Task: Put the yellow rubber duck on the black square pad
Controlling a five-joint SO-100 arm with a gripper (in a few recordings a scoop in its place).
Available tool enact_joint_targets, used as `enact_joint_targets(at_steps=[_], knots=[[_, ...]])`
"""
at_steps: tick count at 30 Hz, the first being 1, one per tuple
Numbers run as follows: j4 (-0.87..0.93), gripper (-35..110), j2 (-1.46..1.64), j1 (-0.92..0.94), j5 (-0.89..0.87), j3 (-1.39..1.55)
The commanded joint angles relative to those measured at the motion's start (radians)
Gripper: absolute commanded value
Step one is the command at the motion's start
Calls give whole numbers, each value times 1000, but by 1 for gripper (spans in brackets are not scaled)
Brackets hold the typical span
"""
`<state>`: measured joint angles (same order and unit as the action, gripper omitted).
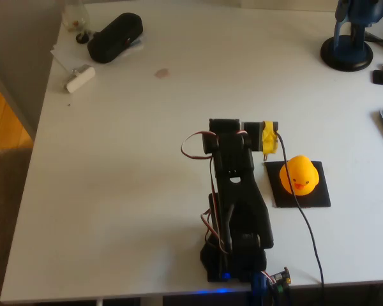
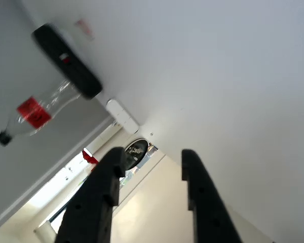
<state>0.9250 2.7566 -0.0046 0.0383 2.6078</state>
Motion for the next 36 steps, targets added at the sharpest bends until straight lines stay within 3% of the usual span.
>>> enact_joint_targets(at_steps=[1,36], knots=[[-17,12,66,-29,14,60],[-17,12,137,-35,15,186]])
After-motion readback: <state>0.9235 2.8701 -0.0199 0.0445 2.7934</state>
